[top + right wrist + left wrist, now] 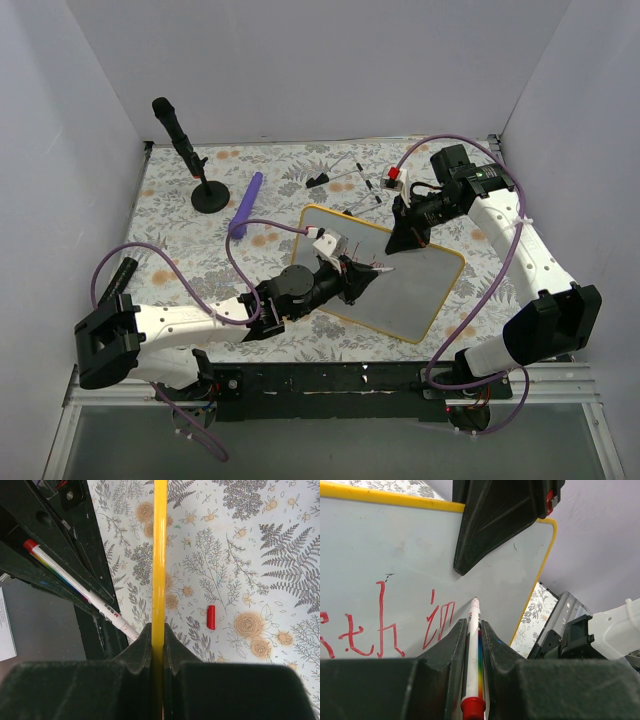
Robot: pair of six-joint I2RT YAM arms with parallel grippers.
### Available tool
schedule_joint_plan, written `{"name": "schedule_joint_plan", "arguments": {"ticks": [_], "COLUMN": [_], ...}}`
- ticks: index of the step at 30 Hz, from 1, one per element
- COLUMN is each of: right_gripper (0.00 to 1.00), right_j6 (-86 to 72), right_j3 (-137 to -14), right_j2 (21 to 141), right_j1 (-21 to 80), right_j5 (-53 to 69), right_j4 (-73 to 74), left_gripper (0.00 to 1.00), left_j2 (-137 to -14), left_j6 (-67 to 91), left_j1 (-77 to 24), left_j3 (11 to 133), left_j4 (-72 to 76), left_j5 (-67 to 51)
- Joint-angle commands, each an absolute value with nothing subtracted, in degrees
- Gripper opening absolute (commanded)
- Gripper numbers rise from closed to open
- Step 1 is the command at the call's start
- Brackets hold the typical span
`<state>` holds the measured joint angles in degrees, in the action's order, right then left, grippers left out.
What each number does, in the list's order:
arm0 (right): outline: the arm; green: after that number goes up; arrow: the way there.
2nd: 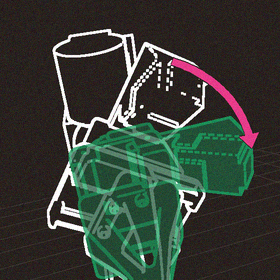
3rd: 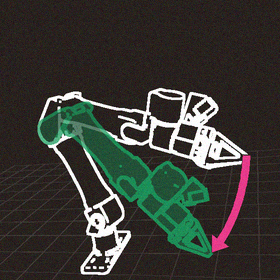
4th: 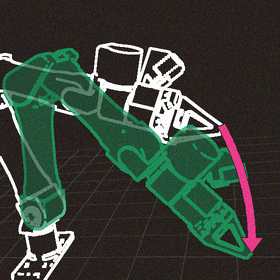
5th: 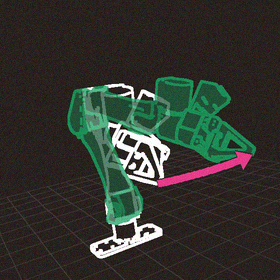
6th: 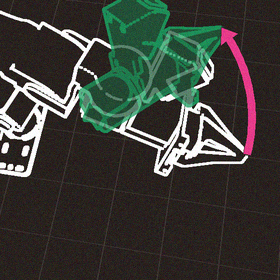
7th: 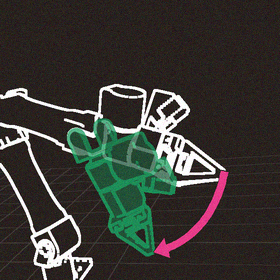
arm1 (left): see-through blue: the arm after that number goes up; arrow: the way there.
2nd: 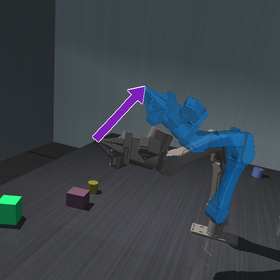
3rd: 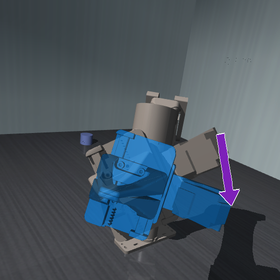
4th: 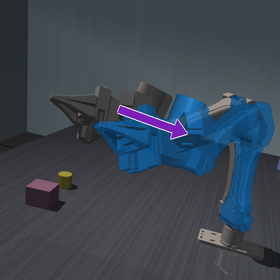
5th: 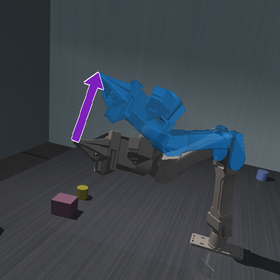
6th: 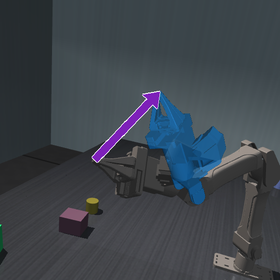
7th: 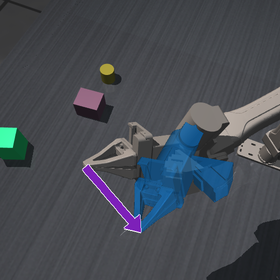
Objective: Write a sentence on the whiteboard
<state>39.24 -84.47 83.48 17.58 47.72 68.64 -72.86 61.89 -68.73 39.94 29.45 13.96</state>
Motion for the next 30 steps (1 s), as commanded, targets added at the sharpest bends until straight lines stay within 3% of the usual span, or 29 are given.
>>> {"name": "schedule_joint_plan", "arguments": {"ticks": [1,30], "right_gripper": [0.01,0.01], "right_j6": [40.7,40.7], "right_j3": [-85.4,-85.5], "right_j2": [81.4,81.2], "right_j1": [17.2,17.1], "right_j5": [53.3,53.4], "right_j4": [66.0,66.3], "left_gripper": [0.00,0.00], "left_j2": [-72.4,-72.6], "left_j6": [61.1,62.4], "left_j1": [-68.3,-67.6], "left_j3": [41.7,41.4], "left_j4": [28.3,22.4], "left_j5": [15.0,13.4]}}
